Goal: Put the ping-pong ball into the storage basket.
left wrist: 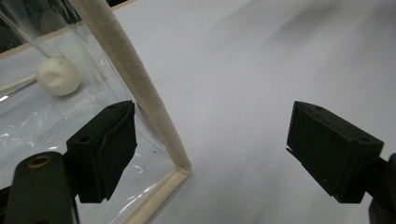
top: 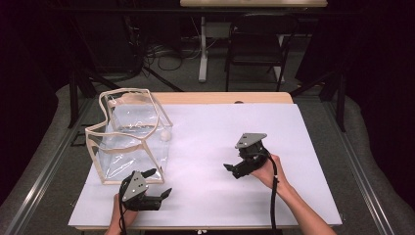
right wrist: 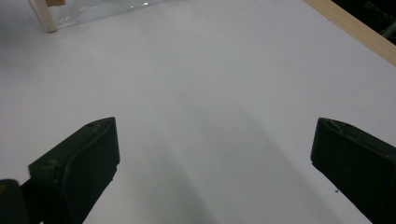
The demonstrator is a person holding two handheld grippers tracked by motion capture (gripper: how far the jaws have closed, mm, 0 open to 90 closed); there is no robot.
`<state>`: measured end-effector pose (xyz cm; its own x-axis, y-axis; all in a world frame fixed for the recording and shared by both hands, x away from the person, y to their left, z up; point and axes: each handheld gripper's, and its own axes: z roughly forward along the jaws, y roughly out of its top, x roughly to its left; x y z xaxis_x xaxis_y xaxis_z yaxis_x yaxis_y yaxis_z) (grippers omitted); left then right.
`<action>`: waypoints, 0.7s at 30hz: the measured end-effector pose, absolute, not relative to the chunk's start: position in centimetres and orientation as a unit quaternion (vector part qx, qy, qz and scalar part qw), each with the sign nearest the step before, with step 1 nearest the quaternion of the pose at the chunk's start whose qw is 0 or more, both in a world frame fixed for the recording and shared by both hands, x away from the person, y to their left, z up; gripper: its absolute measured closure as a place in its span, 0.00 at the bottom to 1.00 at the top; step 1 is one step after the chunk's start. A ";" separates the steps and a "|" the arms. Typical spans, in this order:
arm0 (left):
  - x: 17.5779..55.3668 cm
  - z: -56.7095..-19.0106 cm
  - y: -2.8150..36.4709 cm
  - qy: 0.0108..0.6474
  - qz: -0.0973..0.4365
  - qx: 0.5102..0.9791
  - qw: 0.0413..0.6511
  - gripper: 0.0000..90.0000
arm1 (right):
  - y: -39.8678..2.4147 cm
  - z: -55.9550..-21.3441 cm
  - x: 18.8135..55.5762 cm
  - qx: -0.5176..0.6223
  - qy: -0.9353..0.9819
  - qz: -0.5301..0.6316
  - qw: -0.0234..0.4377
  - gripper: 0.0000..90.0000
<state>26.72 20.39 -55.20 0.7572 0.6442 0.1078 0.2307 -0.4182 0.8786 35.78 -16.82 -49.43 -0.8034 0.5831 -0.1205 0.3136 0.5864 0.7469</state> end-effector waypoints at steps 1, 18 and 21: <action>26.7 -55.2 20.4 0.269 0.221 0.812 0.468 0.18 | -16.9 -49.5 35.7 0.257 0.872 0.375 0.179 0.01; 26.7 -55.2 20.4 0.269 0.221 0.813 0.467 0.18 | -19.1 -51.2 34.1 0.273 0.867 0.372 0.185 0.01; 26.7 -55.2 20.4 0.269 0.222 0.813 0.466 0.18 | -19.5 -51.5 33.8 0.278 0.866 0.372 0.185 0.01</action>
<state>26.72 20.39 -55.21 0.7567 0.6446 0.1088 0.2313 -0.4196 0.8777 33.82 -19.53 -51.46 -0.7773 0.6187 -0.1144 0.3430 0.5692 0.7473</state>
